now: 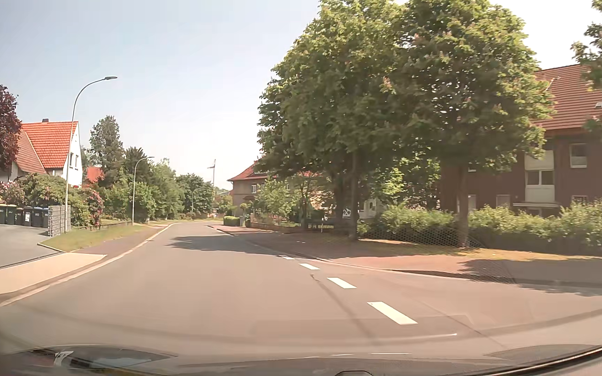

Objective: Follow the waypoints while adhering to traffic rules and regulations

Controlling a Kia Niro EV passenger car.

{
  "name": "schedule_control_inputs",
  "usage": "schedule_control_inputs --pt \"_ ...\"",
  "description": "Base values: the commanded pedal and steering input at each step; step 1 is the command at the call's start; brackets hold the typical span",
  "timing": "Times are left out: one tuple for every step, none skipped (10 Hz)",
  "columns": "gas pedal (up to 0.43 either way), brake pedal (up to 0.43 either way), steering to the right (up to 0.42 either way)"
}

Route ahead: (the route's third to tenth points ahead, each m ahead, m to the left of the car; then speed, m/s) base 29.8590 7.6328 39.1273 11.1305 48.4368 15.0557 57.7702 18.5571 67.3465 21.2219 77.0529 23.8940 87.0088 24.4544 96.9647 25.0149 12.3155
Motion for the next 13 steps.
schedule_control_inputs --pt "0.177 0.0 -0.118" --pt "0.189 0.0 -0.117" --pt "0.189 0.0 -0.113" --pt "0.189 0.0 -0.11" --pt "0.189 0.0 -0.105" --pt "0.189 0.0 -0.099" --pt "0.189 0.0 -0.093" --pt "0.189 0.0 -0.084" --pt "0.189 0.0 -0.071" --pt "0.189 0.0 -0.059" --pt "0.189 0.0 -0.046" --pt "0.189 0.0 -0.036" --pt "0.189 0.0 -0.028"
